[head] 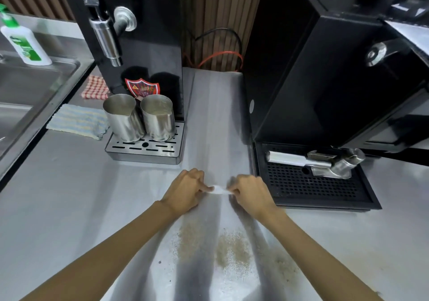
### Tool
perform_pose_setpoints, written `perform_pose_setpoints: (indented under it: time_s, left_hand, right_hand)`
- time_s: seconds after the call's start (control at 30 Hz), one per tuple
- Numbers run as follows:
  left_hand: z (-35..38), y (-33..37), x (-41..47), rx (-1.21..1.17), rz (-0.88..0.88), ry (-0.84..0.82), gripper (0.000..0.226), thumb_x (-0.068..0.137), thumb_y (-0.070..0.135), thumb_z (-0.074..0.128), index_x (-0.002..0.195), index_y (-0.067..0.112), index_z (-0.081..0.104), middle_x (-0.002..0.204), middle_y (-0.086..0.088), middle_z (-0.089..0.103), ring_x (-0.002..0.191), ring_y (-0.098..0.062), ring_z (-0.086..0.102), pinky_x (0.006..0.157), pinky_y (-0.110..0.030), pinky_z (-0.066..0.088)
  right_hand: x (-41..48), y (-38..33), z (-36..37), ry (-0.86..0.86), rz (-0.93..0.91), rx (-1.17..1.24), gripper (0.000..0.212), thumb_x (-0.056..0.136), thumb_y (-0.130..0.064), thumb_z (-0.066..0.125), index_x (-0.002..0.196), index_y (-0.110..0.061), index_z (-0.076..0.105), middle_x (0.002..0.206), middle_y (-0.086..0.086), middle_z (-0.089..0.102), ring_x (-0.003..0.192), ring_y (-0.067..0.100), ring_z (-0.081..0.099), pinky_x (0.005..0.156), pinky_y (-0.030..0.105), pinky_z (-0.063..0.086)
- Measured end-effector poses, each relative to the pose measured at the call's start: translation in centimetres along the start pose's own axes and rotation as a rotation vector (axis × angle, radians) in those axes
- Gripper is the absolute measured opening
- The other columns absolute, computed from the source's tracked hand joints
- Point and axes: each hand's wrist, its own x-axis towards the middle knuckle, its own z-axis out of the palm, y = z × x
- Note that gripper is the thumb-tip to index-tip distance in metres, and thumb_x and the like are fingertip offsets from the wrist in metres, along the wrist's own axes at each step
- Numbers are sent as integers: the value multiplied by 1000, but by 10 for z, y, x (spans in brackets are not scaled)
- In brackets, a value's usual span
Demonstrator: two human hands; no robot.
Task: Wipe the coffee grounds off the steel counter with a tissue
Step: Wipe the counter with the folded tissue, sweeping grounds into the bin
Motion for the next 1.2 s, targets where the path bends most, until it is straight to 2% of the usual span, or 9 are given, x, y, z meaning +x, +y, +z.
perform_pose_setpoints:
  time_s: [0.13,0.33,0.43,0.6,0.7,0.8,0.93,1.07,1.2]
  left_hand:
    - [-7,-1,-13,-6,19,-44,33,84,9,57,106,31,68,85,0,63,91,-18,56,80,-21,27]
    - [-30,-27,-6,-20,-171,196,26,82,8,63,100,24,72,81,-8,68,84,-27,57,68,-30,45]
    - [-27,-47,-11,36,-201,245,27,78,2,66,95,21,74,72,-13,63,75,-34,59,63,-35,49]
    - [-12,-57,-30,-83,-191,263,30,77,-8,63,96,13,73,71,-14,53,73,-29,55,63,-34,51]
    - [-1,-45,-52,-85,-92,221,33,75,-6,63,96,17,73,68,-9,51,70,-15,46,59,-20,41]
    - [9,-28,-77,-135,-21,157,34,73,1,58,97,21,73,66,-1,48,69,-8,41,60,-16,37]
    - [2,-19,-71,-160,-72,134,37,78,-4,58,101,22,71,66,16,35,75,-20,55,71,-24,45]
    - [-26,-37,-41,-89,-203,298,30,77,-4,62,97,16,73,71,-10,57,73,-30,58,68,-28,46]
    - [-35,-50,-27,-42,-270,287,30,77,-6,60,97,13,73,75,-21,58,75,-37,58,70,-38,52]
  right_hand:
    - [-23,-9,-2,-53,-24,71,31,89,-9,50,111,-23,67,100,6,67,83,26,65,79,36,53]
    - [50,-24,-2,72,-24,241,31,85,-2,52,102,-18,72,100,4,69,90,26,63,80,37,53]
    - [70,-41,12,87,-85,240,29,88,-3,52,107,-16,70,102,5,67,92,25,62,81,34,51]
    - [53,-50,29,159,-174,192,29,90,-7,50,112,-16,68,97,7,61,89,23,58,74,28,44]
    - [17,-40,36,182,-256,171,28,85,-5,56,105,-18,71,87,6,62,79,22,60,69,26,47]
    - [-22,-26,42,101,-265,198,30,85,-7,56,105,-23,71,84,0,60,73,13,56,68,21,43]
    - [-15,-25,28,-13,-230,292,34,85,0,54,107,-20,70,88,-3,61,66,3,54,71,14,45]
    - [41,-44,16,88,-187,318,33,88,0,51,108,-18,69,93,0,60,72,9,52,64,9,36]
    - [73,-58,24,103,-146,304,31,88,0,50,103,-17,72,96,5,63,84,21,60,69,18,37]
